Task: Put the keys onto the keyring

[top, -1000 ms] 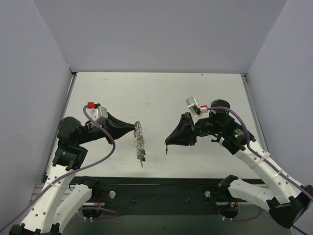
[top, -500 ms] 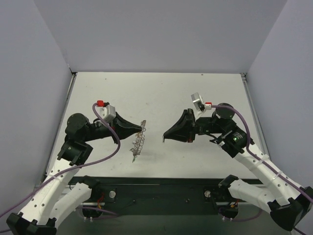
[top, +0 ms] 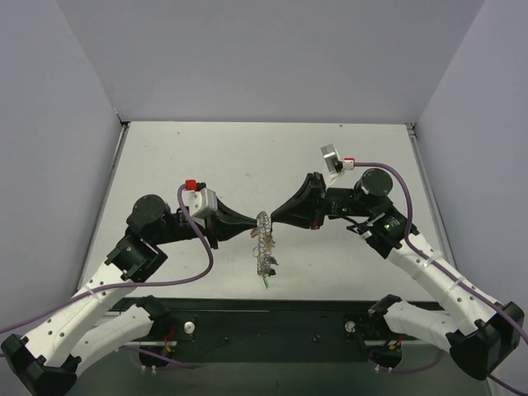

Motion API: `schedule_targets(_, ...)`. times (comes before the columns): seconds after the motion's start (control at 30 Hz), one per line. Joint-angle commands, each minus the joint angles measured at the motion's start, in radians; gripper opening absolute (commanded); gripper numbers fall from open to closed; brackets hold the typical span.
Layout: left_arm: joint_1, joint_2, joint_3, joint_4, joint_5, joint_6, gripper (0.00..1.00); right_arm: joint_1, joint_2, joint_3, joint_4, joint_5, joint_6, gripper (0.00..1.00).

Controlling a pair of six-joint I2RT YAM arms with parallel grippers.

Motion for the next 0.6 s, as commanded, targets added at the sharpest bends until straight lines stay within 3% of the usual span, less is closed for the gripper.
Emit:
schedule_targets(0.0,-0.04,-0.013,-0.012,0.167,-0.067,0.039,0.0,-0.009,-0.009,0.002,0.154,-0.067,0.055,0.0)
schedule_targets(0.4,-0.097,-0.004,0.02,0.105,-0.174,0.1,0.0,-0.007,-0.006,0.011,0.181,-0.125,0.066,0.0)
schedule_targets(0.57,-0.113,0.014,0.048,0.074,-0.193,0.104,0.0,-0.005,-0.014,0.022,0.069,-0.056,-0.021,0.0)
